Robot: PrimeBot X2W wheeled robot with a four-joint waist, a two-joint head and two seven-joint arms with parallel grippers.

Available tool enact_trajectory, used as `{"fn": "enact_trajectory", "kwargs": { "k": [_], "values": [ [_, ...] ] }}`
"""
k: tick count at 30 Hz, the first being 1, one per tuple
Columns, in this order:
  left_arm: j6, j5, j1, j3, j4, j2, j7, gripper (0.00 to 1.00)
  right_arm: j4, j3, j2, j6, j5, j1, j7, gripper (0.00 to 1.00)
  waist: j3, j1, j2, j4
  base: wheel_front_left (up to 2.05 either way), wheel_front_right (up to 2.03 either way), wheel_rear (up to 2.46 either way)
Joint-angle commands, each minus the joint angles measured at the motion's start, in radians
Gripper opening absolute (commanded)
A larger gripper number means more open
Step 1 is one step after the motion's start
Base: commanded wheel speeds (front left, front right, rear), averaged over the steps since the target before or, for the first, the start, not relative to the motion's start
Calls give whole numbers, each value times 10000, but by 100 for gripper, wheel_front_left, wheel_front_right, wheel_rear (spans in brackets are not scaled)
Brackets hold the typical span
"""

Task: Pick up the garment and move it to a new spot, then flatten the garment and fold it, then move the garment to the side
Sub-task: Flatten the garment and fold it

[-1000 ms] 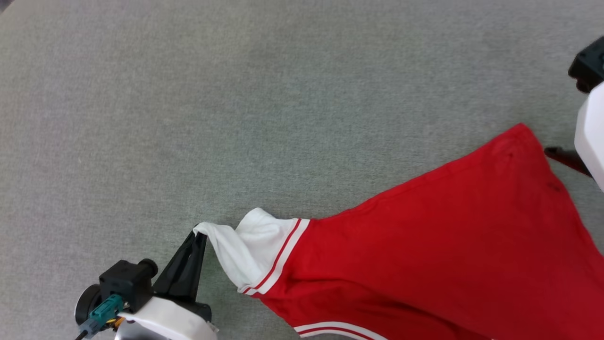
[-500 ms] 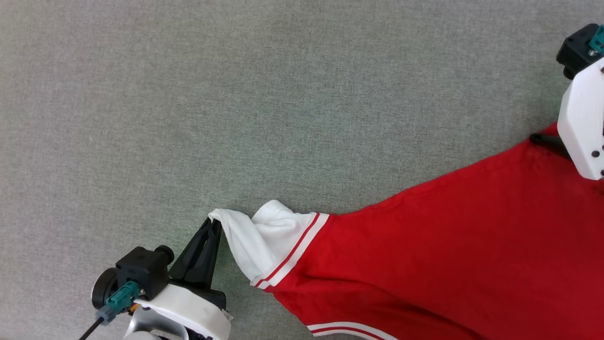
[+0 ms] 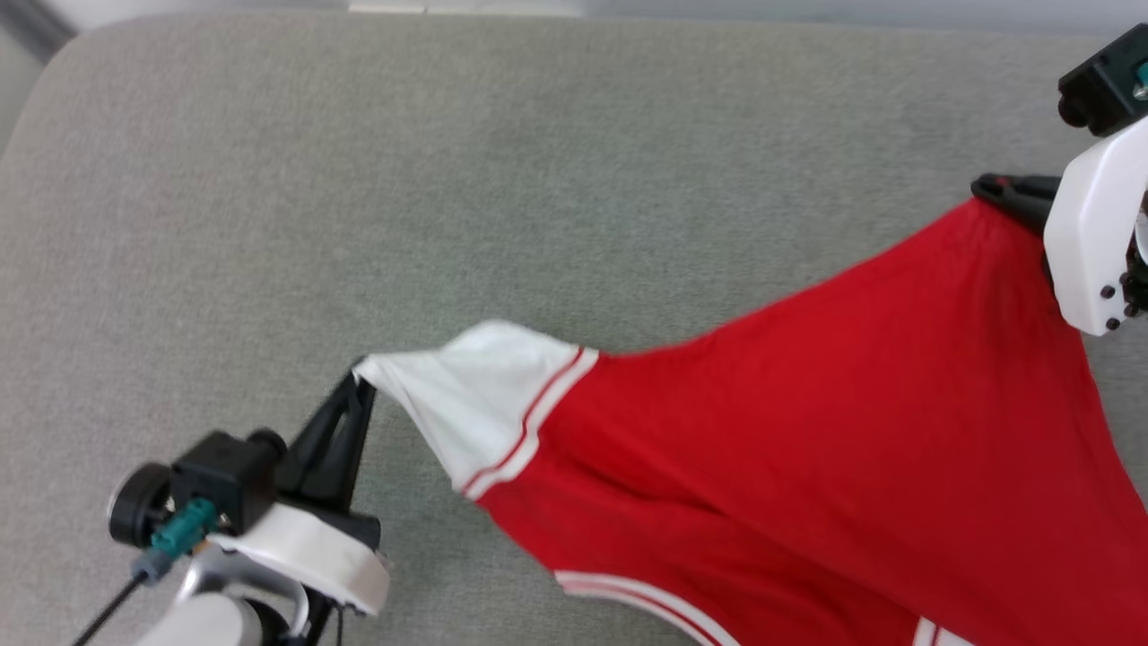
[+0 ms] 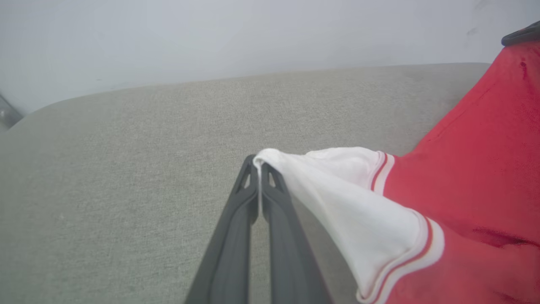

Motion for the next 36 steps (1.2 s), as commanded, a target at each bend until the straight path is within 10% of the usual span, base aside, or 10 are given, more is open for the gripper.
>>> {"fn": "enact_trajectory", "kwargs": {
  "k": [1,20,36],
  "values": [
    [41,74,-312,98,-131,121,90,0,-46,-105,-80,-5,37,-248,-414,0,-430,-1,0,-384,0,0,0],
    [-1453,553,-6489,988,545,601,1822,0,600,-1974,1306,-5,-2205,-2518,-3119,0,300,-1,0,-1447,0,0,0],
    [-2987,993,-13798,1195,3690,-763,2345,0,2295,-3060,2656,-5,-4323,-7408,-3113,0,2186,-1,0,-1219,0,0,0]
  ]
}}
